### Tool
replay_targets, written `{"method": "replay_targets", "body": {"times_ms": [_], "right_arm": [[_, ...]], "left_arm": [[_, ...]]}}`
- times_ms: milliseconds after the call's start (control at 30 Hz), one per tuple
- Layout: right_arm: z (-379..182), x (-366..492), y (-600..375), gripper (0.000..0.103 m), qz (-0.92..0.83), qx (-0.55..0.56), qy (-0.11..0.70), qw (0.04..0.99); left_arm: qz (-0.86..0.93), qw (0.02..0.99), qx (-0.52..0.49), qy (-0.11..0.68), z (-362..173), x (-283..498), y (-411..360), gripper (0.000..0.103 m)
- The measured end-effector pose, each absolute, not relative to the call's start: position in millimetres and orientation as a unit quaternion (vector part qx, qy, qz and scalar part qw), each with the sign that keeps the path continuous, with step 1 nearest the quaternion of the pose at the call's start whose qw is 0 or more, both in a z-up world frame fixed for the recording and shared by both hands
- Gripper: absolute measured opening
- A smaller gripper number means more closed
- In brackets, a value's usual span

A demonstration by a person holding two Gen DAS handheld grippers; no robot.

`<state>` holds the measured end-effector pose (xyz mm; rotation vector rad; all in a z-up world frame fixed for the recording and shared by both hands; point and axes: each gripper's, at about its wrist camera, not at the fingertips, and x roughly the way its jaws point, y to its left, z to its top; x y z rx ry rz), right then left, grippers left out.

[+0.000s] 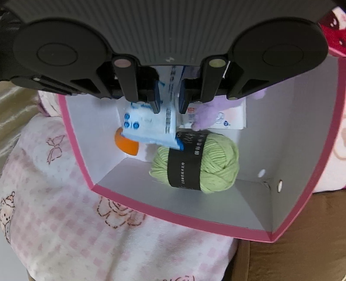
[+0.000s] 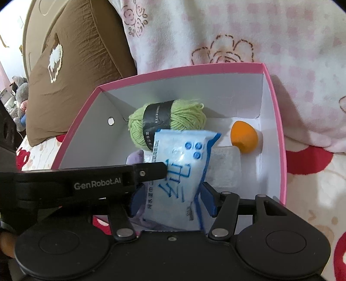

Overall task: Organize objects
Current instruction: 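Lower the wet-wipe pack beside the plush toy and open the left gripper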

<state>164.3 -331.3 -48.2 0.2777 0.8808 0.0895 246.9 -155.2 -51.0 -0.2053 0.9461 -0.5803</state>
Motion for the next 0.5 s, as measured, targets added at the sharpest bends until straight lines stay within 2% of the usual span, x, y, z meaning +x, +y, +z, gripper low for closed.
{"method": "replay_targets", "body": {"times_ms": [133, 200, 300, 500], "right_arm": [[-45, 163, -327, 0.059, 0.034, 0.108, 0.419, 0.901], [-47, 164, -322, 0.033, 0.029, 0.074, 0.421, 0.904], [-49, 165, -320, 0.022, 0.03, 0.057, 0.422, 0.905], [-53, 168, -323, 0.02, 0.027, 0.055, 0.421, 0.905]], "left_arm": [[-0.277, 0.831, -0.11, 0.47, -57, 250, -156, 0.014], [-0.272, 0.824, -0.118, 0.482, -61, 250, -155, 0.014], [-0.262, 0.833, -0.1, 0.477, -59, 244, -158, 0.014], [-0.249, 0.836, -0.095, 0.48, -62, 245, -163, 0.015]]}}
